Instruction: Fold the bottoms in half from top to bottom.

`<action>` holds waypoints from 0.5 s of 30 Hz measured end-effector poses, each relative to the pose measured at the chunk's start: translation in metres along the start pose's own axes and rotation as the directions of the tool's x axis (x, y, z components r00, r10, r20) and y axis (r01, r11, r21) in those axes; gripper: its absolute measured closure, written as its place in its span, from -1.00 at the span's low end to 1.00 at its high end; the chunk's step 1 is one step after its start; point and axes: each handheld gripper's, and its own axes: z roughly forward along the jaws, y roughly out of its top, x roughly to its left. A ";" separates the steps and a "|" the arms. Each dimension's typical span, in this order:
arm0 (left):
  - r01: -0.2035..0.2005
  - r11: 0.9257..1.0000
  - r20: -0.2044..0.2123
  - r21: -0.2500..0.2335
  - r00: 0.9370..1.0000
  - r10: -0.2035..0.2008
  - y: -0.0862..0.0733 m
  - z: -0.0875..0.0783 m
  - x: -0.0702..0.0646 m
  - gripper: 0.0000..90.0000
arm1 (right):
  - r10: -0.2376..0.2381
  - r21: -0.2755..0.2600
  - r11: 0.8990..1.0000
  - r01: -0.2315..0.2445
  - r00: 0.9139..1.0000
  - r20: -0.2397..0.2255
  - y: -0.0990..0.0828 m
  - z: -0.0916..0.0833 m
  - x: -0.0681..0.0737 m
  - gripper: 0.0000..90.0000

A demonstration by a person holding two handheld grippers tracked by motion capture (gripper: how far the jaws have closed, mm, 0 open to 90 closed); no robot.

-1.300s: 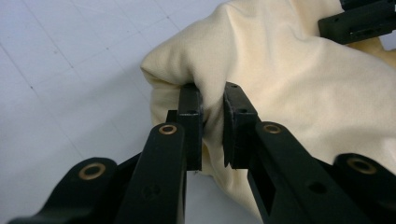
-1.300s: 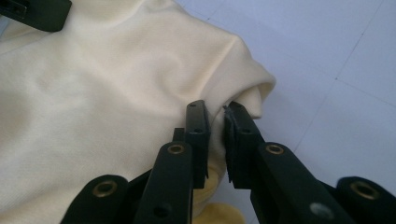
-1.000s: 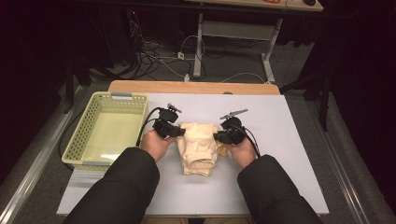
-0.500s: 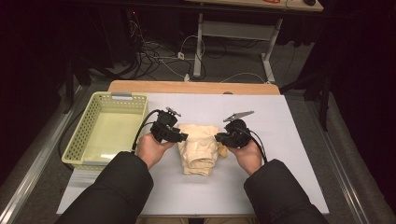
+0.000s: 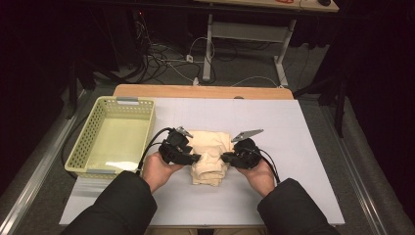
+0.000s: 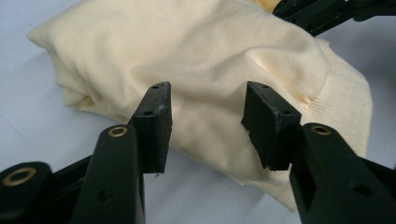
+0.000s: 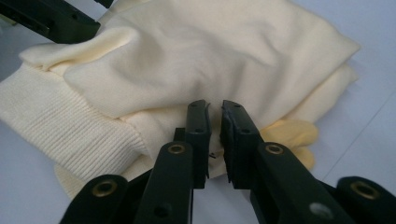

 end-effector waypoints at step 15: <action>0.002 0.998 0.006 -0.065 1.000 -0.002 -0.019 0.005 -0.002 0.11 | -0.005 -0.018 1.000 0.005 1.000 0.000 -0.019 0.005 0.003 0.68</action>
